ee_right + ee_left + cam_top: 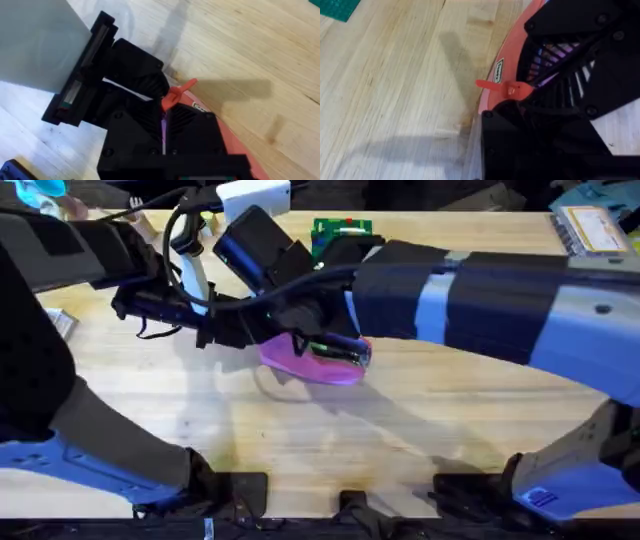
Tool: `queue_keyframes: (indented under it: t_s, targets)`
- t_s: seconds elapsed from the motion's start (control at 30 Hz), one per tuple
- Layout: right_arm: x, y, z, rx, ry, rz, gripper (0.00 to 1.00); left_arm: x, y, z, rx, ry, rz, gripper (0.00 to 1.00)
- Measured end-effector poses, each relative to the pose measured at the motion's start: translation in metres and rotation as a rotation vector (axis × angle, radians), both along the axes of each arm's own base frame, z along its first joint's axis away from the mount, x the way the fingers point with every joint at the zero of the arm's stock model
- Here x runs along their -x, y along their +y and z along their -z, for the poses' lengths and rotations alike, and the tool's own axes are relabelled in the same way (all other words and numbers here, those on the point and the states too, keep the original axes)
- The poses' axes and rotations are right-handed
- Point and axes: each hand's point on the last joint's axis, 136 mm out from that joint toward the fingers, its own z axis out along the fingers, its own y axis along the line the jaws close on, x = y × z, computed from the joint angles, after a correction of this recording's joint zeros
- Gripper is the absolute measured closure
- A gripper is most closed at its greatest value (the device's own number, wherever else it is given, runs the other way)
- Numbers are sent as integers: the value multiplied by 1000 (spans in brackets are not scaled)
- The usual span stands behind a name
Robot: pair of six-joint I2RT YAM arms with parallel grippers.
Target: Unzip the bag, pick up the pens from the table one at a time and place them inside, then zip the bag closed.
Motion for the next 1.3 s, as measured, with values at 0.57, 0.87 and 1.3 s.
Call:
queue_keyframes:
  t_s: [0.57, 0.87, 1.3]
  targets:
    - [-2, -40, -11, 39, 71, 43, 971, -1, -3, -4, 25, -5, -4, 959]
    - [4, -83, -7, 122, 177, 87, 968, 0, -9, -6, 42, -3, 7, 959]
    - [1, -129, 1, 188, 295, 170, 968, 1, -10, -5, 35, -1, 14, 959]
